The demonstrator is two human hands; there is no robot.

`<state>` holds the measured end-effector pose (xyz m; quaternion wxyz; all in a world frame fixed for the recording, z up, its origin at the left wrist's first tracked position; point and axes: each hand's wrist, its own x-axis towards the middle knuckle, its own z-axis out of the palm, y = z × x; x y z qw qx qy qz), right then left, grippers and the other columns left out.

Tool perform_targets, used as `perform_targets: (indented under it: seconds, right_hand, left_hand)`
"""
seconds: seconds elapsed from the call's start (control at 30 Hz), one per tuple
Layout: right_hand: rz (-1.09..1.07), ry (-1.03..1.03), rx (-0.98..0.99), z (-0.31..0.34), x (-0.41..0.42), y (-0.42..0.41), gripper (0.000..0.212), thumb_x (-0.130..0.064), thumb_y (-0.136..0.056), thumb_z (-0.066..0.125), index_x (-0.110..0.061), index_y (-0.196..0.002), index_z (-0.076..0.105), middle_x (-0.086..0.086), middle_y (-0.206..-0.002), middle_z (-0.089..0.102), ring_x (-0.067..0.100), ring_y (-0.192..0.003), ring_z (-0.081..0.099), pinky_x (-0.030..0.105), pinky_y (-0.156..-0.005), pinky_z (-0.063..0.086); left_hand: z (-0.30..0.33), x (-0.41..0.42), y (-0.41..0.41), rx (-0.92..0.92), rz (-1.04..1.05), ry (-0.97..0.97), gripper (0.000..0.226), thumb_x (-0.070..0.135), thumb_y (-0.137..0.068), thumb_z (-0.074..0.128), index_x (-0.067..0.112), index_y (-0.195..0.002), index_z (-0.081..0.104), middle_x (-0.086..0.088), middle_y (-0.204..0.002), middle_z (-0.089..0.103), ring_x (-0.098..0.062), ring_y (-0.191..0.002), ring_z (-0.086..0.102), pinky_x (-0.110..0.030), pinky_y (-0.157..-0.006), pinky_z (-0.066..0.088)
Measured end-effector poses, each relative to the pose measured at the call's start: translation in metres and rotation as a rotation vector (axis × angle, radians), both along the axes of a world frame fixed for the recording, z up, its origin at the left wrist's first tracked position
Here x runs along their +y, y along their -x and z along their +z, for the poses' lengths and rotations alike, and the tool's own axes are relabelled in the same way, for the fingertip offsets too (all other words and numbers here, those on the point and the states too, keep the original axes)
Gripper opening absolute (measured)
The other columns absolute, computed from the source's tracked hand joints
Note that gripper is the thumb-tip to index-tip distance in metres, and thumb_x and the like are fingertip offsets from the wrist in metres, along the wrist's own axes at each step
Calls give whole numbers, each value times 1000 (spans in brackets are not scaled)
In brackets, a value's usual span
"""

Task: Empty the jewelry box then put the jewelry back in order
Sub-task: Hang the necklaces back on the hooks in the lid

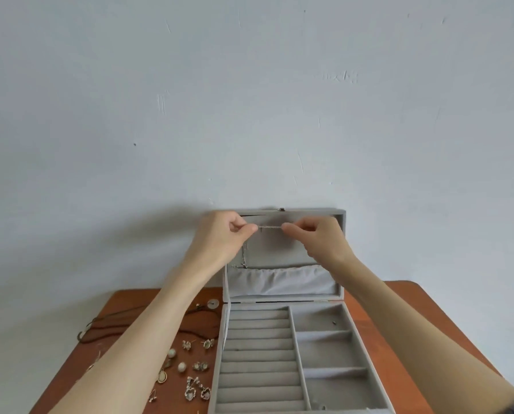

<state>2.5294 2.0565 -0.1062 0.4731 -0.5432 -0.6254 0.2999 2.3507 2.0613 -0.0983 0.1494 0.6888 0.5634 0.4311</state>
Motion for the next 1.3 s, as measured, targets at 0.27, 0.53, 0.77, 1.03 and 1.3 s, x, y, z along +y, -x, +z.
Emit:
perform_targets:
  seconds: [0.27, 0.53, 0.77, 1.03, 1.3]
  right_hand:
    - [-218, -74, 8, -13, 14, 18, 28, -27, -86, 61, -14, -61, 63, -7, -48, 50, 5, -50, 44, 11, -45, 33]
    - [-235, -20, -73, -40, 5, 15, 32, -24, -88, 59, -8, -60, 59, -1, -49, 50, 15, -53, 46, 21, -48, 34]
    - [-198, -274, -430, -58, -8, 4, 18, -16, -90, 55, -5, -84, 68, 7, -80, 66, 22, -80, 54, 28, -67, 37]
    - [-188, -184, -411, -57, -8, -1, 18, -22, -89, 56, -12, -82, 70, 4, -79, 70, 23, -78, 60, 34, -68, 48]
    - [-200, -33, -402, -50, -7, 4, 23, -32, -90, 54, -17, -87, 71, 8, -88, 71, 32, -87, 60, 34, -73, 46]
  left_hand:
    - [-7, 8, -26, 59, 302, -105, 31, 34, -85, 57, 15, -62, 50, 2, -59, 56, -24, -65, 53, -27, -52, 34]
    - [-27, -13, -21, 349, 201, -63, 28, 36, -90, 55, 16, -70, 60, -1, -59, 59, -26, -65, 59, -29, -55, 42]
    - [-24, -26, -18, 494, -151, 90, 23, 21, -92, 51, 12, -81, 69, 6, -75, 69, 1, -54, 55, -16, -51, 37]
    - [-1, -15, -40, -262, -90, 164, 21, 10, -87, 59, 18, -69, 66, 1, -58, 64, -2, -43, 57, -14, -45, 48]
    - [-35, -21, -38, 122, 50, 70, 16, 15, -88, 59, 10, -81, 72, -6, -82, 72, -19, -77, 67, -33, -75, 53]
